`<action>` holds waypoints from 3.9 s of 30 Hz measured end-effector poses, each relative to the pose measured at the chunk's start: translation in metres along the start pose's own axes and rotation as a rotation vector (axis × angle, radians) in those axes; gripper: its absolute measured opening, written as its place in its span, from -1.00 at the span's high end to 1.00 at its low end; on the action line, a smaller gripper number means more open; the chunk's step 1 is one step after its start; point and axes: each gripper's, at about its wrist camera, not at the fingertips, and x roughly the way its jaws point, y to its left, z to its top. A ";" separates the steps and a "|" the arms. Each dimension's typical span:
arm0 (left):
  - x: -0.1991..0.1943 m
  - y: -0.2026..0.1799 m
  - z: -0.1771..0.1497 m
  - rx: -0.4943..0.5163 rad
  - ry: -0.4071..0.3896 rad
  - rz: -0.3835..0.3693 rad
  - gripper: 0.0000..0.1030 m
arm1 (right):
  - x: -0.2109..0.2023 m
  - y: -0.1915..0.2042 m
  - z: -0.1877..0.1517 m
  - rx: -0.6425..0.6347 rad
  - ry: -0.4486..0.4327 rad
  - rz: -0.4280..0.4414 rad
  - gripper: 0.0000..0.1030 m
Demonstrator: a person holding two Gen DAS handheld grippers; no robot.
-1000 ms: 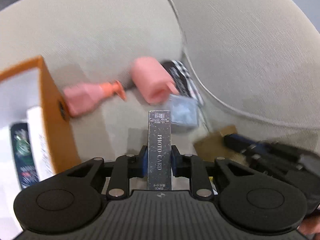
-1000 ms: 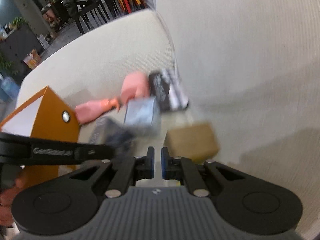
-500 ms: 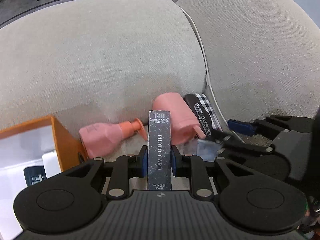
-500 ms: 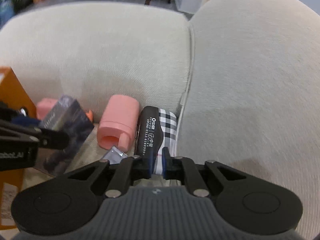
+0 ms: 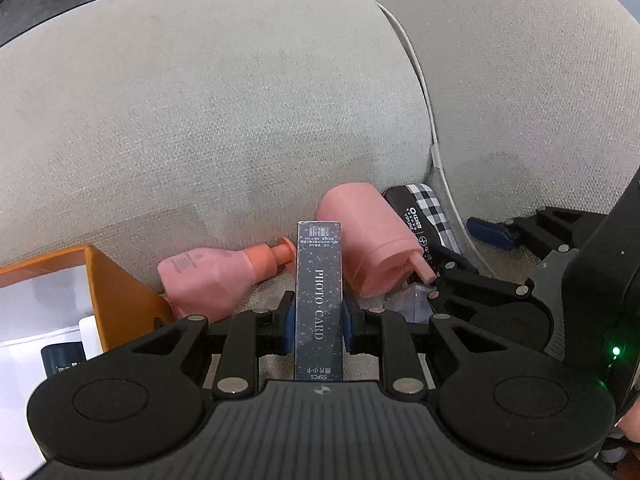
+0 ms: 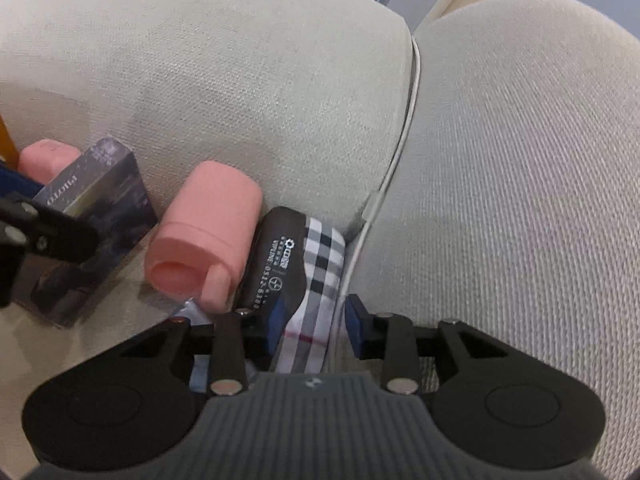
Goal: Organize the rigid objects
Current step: 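Hold the photo card box in the left gripper while the right gripper grasps the plaid case, then lift both held items and carry them over the orange box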
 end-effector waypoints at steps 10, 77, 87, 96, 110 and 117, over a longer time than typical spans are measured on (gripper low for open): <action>-0.007 0.000 -0.008 -0.001 -0.006 -0.033 0.52 | -0.008 -0.018 -0.005 0.068 -0.014 0.011 1.00; -0.016 -0.003 -0.015 0.145 -0.041 -0.034 0.52 | -0.028 -0.013 -0.008 0.122 0.057 0.302 0.21; -0.023 0.001 -0.014 0.140 -0.062 -0.059 0.51 | -0.011 -0.003 0.014 0.107 0.127 0.205 0.01; -0.032 0.001 -0.019 0.148 -0.064 -0.046 0.51 | -0.003 0.005 0.024 0.127 0.122 0.106 0.21; -0.057 0.007 -0.022 0.064 -0.086 -0.064 0.52 | -0.080 -0.035 0.003 0.279 -0.005 0.200 0.77; -0.108 0.005 -0.037 0.036 -0.166 -0.105 0.51 | -0.130 -0.043 -0.007 0.308 -0.097 0.207 0.78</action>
